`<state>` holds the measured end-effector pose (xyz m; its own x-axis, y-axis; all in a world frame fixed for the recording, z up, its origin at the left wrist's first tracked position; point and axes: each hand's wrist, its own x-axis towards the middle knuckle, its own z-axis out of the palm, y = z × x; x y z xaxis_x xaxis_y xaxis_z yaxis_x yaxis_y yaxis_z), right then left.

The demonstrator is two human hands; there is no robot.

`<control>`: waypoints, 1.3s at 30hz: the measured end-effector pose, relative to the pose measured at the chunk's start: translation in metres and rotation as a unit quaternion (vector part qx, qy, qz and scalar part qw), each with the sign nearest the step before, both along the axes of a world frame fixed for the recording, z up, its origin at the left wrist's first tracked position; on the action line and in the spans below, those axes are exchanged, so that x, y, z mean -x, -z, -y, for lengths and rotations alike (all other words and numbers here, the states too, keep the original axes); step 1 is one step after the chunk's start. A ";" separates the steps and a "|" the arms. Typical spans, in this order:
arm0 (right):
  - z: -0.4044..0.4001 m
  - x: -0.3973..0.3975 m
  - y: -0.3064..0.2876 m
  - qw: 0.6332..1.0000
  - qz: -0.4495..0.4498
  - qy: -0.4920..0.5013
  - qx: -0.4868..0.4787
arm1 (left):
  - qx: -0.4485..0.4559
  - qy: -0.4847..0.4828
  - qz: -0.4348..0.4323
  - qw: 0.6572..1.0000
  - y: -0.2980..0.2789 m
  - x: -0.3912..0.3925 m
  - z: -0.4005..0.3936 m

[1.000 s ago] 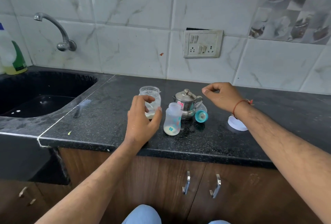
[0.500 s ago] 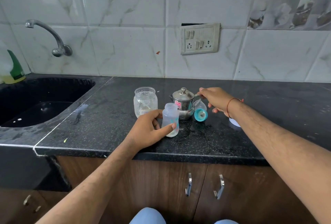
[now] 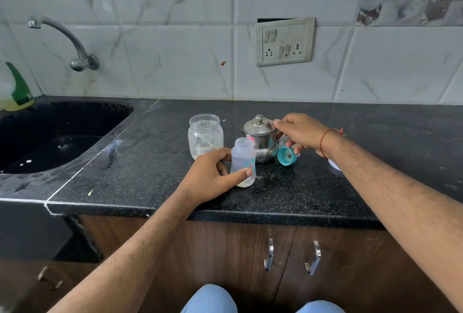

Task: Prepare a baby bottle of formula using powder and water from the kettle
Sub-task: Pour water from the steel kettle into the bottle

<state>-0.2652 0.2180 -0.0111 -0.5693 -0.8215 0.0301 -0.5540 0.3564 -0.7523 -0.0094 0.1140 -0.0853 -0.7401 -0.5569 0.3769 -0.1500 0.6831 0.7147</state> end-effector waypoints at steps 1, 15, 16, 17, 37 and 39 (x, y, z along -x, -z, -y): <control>0.000 -0.001 0.001 1.000 0.000 0.001 0.006 | -0.001 0.001 -0.001 1.000 0.000 0.000 -0.001; 0.001 -0.013 -0.007 1.000 -0.014 0.013 0.019 | -0.011 0.006 0.000 1.000 -0.004 -0.002 -0.004; 0.000 -0.014 -0.008 0.999 -0.013 0.016 0.025 | -0.011 0.005 -0.001 1.000 -0.003 -0.002 -0.003; -0.001 -0.015 -0.008 0.999 -0.008 0.019 0.036 | -0.011 0.004 -0.002 1.000 -0.003 -0.002 -0.003; -0.032 -0.041 -0.037 0.961 0.165 0.118 0.186 | -0.021 0.003 0.010 1.000 0.005 0.001 0.006; -0.034 -0.042 -0.038 0.970 0.126 0.118 0.173 | -0.024 0.004 0.011 1.000 0.005 0.000 0.007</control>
